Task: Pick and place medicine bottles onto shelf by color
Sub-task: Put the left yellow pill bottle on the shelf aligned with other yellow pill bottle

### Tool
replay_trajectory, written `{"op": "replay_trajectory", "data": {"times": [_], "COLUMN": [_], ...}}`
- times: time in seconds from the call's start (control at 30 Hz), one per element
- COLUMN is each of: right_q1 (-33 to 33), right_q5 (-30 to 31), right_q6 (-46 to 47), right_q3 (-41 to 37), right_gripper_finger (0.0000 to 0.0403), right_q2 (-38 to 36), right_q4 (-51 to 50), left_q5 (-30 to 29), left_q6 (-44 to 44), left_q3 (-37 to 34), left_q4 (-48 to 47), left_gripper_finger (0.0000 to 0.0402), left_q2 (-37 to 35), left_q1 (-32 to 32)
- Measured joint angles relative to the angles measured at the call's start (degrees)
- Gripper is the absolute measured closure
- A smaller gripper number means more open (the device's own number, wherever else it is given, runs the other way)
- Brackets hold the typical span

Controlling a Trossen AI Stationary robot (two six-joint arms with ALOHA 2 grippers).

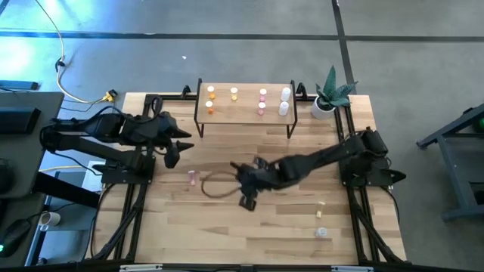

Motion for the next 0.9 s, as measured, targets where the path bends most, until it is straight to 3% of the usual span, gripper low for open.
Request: {"op": "replay_trajectory", "data": {"times": [0.43,0.73,0.9], "right_q1": [-16.3,-28.9,-34.2], "right_q5": [-2.3,-6.5,-7.9], "right_q6": [-18.2,-26.9,-29.7], "right_q3": [13.6,17.9,18.0], "right_gripper_finger": [0.0304,0.0304,0.0304], "right_q2": [0.0,0.0,0.0], "right_q4": [-9.4,-8.2,-1.7], "left_q5": [2.7,2.7,2.7], "left_q6": [3.5,0.6,0.5], "left_q3": [0.0,0.0,0.0], "left_q4": [-0.1,0.4,0.4], "left_gripper_finger": [0.0225,0.0225,0.0225], "left_q2": [0.3,1.0,2.3], "left_q1": [10.2,16.6,19.0]}}
